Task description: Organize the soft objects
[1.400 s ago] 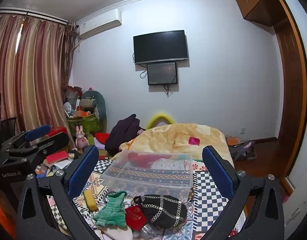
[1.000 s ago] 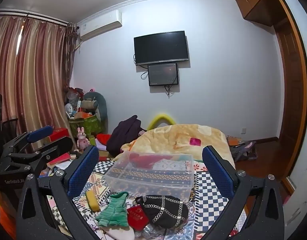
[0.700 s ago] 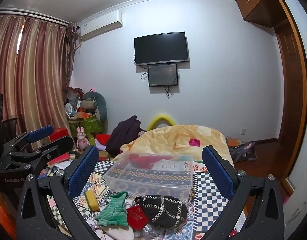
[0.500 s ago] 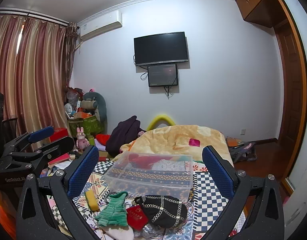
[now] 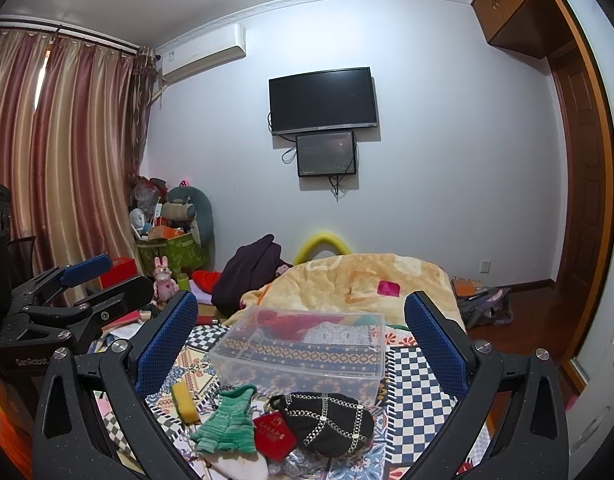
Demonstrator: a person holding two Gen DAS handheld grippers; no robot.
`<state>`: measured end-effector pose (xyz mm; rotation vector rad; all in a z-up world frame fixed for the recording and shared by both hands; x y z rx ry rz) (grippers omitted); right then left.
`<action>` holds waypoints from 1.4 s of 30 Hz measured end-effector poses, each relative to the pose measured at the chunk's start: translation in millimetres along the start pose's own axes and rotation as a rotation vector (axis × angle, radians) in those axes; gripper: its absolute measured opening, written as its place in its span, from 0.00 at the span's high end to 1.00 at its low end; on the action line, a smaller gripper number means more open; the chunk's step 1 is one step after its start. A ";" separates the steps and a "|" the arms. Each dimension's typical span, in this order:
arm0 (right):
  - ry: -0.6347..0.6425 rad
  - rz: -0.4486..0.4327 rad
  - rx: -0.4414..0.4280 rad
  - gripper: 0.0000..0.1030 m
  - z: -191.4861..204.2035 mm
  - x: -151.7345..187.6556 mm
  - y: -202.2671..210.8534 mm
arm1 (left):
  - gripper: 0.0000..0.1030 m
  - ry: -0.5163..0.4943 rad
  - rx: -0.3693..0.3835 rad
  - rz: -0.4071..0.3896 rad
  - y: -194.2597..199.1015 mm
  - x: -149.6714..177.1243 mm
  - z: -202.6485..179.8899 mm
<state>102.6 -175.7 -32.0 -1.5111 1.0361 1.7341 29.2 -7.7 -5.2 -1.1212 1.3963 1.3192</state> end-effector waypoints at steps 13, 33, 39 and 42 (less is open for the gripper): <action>0.000 -0.004 -0.002 0.00 -0.1 -0.8 1.4 | 0.00 0.001 -0.005 -0.004 2.3 -3.0 1.6; 0.000 -0.012 -0.002 0.00 1.5 -2.7 4.2 | 0.00 -0.008 -0.011 -0.018 6.7 -3.3 -3.1; -0.001 -0.012 -0.001 0.00 1.6 -2.6 4.2 | 0.00 -0.004 -0.014 -0.020 6.9 -4.1 -1.6; 0.000 -0.012 -0.002 0.00 2.1 -3.0 5.0 | 0.00 -0.002 -0.016 -0.019 6.4 -3.8 -1.0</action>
Point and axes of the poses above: each gripper's, at about its wrist camera, not at the fingertips, and y roughly against the way its jaws point, z to its left, x to its underside, the point moved 3 cm from there along -y, roughly the way its jaws point, and after that the axes turned 1 degree about y, right-handed, at the moved point
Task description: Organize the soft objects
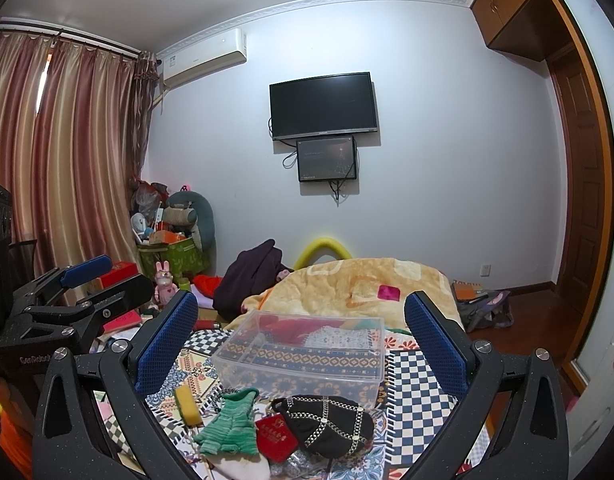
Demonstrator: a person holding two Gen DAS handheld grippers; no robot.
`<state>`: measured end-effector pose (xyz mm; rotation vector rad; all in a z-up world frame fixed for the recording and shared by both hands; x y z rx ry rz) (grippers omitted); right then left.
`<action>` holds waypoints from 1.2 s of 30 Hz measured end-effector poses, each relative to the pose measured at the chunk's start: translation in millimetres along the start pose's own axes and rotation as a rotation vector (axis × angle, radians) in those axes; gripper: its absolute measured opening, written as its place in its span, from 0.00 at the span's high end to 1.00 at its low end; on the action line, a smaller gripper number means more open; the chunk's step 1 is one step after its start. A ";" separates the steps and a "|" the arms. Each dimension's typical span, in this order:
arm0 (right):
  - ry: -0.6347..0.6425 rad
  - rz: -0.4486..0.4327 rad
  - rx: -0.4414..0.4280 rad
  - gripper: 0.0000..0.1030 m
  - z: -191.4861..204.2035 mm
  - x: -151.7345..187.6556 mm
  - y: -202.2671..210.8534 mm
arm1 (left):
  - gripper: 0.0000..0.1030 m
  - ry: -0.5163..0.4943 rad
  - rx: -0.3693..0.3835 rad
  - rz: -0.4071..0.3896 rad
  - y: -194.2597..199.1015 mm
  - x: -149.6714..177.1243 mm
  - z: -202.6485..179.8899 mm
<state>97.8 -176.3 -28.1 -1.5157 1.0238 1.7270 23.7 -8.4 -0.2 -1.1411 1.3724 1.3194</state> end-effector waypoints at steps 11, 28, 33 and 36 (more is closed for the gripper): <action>-0.009 0.075 0.008 0.00 -4.8 18.3 -16.1 | 0.00 0.033 -0.012 0.099 -22.7 23.1 14.2; -0.063 0.411 0.001 0.00 -27.3 115.6 -79.6 | 0.00 0.124 -0.153 0.485 -93.1 143.5 71.9; -0.104 0.484 -0.003 0.00 -33.8 135.9 -94.8 | 0.04 0.163 -0.182 0.529 -102.1 166.4 90.0; -0.124 0.501 -0.010 0.00 -34.1 143.0 -101.1 | 0.17 0.176 -0.179 0.557 -107.9 175.2 94.6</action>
Point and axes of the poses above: each gripper's, at about its wrist camera, not at the fingertips, and y roughly against the way its jaws point, z to its left, x to its underside, the point moved 3 cm from there along -y, roughly the way its jaws point, and after that the axes turned 1 degree about y, right-handed, at the moved point
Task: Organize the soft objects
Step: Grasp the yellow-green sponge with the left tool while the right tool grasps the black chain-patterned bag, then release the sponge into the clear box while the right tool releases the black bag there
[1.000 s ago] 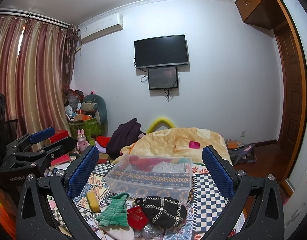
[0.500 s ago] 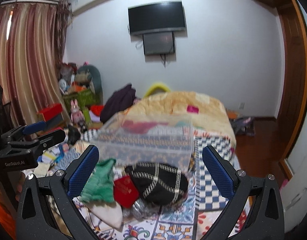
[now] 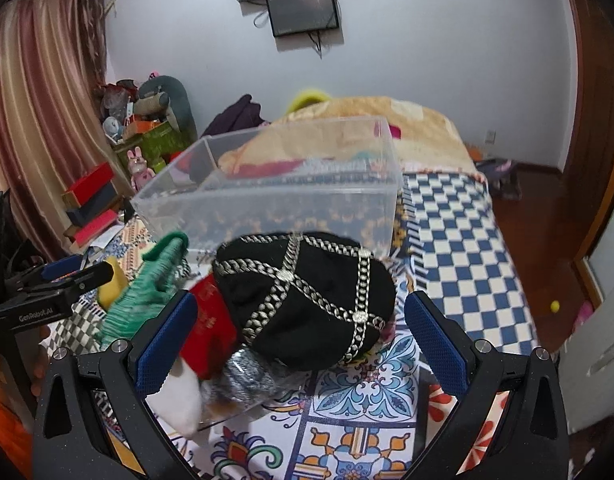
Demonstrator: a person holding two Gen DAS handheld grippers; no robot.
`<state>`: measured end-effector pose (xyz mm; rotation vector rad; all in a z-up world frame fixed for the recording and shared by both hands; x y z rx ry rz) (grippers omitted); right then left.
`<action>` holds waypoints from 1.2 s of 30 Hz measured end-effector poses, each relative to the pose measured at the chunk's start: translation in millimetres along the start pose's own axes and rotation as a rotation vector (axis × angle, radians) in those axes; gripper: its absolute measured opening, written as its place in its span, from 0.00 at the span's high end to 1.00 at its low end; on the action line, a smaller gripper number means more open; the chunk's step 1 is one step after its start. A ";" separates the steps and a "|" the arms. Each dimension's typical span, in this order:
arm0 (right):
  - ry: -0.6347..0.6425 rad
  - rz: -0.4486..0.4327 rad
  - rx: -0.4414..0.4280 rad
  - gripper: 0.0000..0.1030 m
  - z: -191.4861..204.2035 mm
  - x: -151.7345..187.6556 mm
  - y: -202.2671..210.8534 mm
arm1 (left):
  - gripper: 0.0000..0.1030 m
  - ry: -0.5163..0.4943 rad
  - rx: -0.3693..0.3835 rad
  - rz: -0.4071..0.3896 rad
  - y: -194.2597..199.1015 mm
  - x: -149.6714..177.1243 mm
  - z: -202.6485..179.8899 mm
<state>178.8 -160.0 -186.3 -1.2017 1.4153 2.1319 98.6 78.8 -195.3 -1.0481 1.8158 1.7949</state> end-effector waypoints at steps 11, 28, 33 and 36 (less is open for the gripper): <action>-0.047 0.021 -0.045 0.34 -10.3 3.8 -1.8 | 0.51 0.005 0.037 0.036 -12.5 7.4 -0.9; 0.002 -0.063 -0.049 0.85 -4.8 -13.0 29.0 | 0.57 -0.018 0.079 -0.125 45.0 -21.9 -10.9; 0.014 -0.111 -0.049 0.86 0.6 -20.5 40.4 | 0.57 -0.042 0.103 -0.203 64.2 -40.9 -24.5; 0.021 -0.141 -0.049 0.86 3.1 -26.3 47.2 | 0.57 -0.056 0.131 -0.240 72.3 -53.1 -33.9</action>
Point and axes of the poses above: each gripper's, at about its wrist camera, not at the fingertips, and y roughly against the way its jaws point, z to its left, x to its underside, the point moved 3 cm from there along -y, roughly the way its jaws point, and after that the axes turned 1 degree about y, right-handed, at the moved point
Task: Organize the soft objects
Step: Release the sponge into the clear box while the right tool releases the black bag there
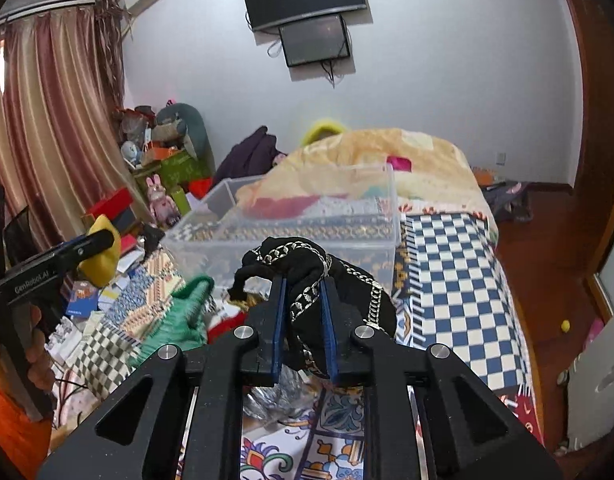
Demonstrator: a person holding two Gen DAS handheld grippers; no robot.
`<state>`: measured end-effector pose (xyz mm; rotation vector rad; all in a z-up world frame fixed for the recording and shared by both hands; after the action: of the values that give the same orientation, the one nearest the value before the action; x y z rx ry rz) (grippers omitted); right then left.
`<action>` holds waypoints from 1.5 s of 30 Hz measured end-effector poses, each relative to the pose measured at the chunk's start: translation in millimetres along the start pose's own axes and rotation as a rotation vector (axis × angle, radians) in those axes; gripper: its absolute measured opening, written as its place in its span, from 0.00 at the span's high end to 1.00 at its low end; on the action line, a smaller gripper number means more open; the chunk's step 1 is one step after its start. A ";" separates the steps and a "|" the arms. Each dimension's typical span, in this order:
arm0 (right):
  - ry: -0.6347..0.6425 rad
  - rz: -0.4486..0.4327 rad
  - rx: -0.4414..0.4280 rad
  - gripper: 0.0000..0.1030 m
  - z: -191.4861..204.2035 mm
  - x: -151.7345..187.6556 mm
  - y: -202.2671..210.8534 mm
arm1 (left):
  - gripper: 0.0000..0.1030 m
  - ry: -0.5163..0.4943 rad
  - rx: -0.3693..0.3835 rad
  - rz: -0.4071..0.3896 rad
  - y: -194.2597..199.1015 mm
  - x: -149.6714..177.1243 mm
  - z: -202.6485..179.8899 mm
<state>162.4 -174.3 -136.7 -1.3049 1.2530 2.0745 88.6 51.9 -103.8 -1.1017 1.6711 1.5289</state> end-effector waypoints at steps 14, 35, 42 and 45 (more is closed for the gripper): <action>0.033 -0.187 0.037 0.86 0.3 -58.9 11.0 | 0.56 -0.045 0.050 -0.047 -25.7 -42.6 -28.4; 0.041 -0.030 0.054 0.85 -6.6 -59.3 -75.6 | 0.56 -0.115 0.044 0.165 -137.5 -42.0 -39.2; 0.023 0.068 0.047 0.85 -11.0 -48.9 -101.9 | 0.55 -0.132 0.052 0.234 -158.5 -32.6 -41.5; 0.028 0.100 0.048 0.82 -10.6 -43.6 -107.9 | 0.54 -0.134 0.057 0.252 -163.0 -29.7 -42.7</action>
<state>265.0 -120.8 -152.8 -1.2791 1.3979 2.0860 249.9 17.3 -149.3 -0.7638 1.8010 1.6590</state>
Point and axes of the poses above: each gripper's, at about its wrist camera, not at the fingertips, and y roughly against the way its jaws point, z to its left, x to its underside, the point moved 3 cm from there along -y, roughly the way its jaws point, and after that the axes turned 1 degree about y, right-handed, at the moved point
